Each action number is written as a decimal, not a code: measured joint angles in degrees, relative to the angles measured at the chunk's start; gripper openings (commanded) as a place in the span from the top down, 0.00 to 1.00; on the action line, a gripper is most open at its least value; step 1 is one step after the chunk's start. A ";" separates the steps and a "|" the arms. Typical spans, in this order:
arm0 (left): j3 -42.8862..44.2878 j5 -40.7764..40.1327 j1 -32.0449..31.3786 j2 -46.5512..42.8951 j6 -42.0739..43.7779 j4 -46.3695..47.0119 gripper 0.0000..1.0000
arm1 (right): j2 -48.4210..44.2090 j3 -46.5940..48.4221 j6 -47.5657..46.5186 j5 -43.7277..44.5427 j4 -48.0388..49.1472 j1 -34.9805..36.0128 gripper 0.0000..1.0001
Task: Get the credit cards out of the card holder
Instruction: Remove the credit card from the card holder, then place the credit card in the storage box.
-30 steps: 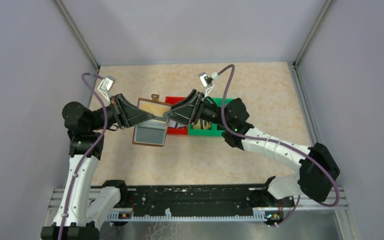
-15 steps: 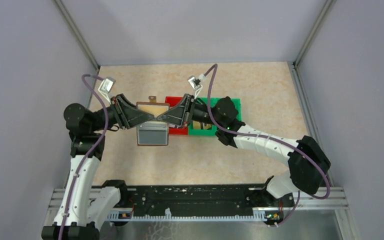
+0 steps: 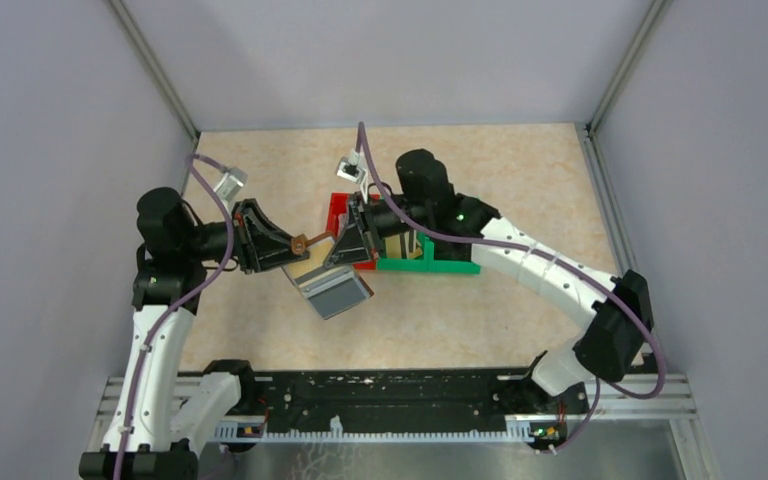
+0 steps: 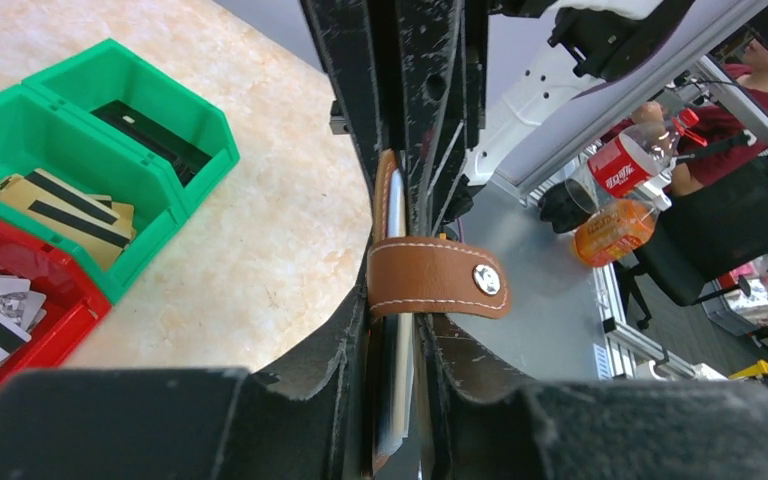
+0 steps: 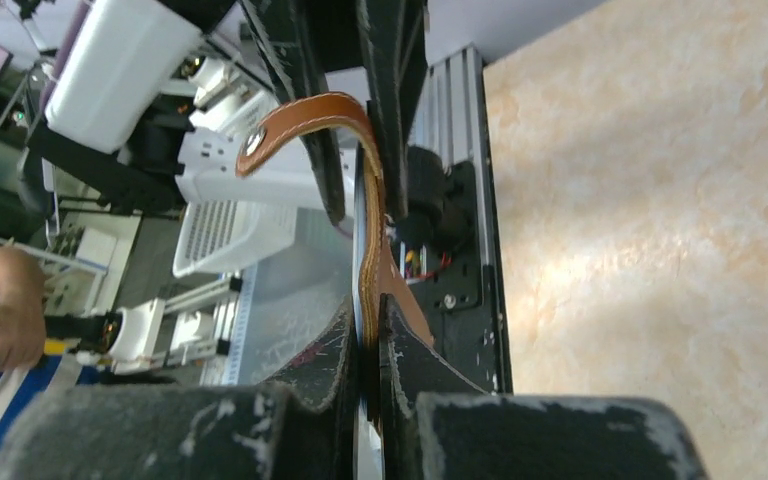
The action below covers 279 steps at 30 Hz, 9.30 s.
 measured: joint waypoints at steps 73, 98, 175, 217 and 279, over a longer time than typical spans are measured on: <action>-5.97 1.33 -0.11 -1.73 -28.17 16.44 0.52 | 2.62 -1.42 7.80 -7.04 9.62 -1.36 1.00; -7.06 -0.81 -0.11 -1.70 -28.72 17.75 1.00 | -0.85 -4.81 9.05 -1.25 10.40 -5.29 0.51; -3.78 -9.75 -1.01 -1.62 -29.35 11.06 0.89 | 1.86 -32.46 45.79 21.86 72.57 4.09 1.00; -3.56 -9.51 -0.59 -1.22 -32.92 15.45 1.00 | 5.81 -31.06 51.39 19.45 80.46 4.00 1.00; 4.81 -15.56 -0.59 -2.49 -7.93 -2.64 1.00 | 20.33 2.38 -10.86 29.05 -26.49 -18.62 1.00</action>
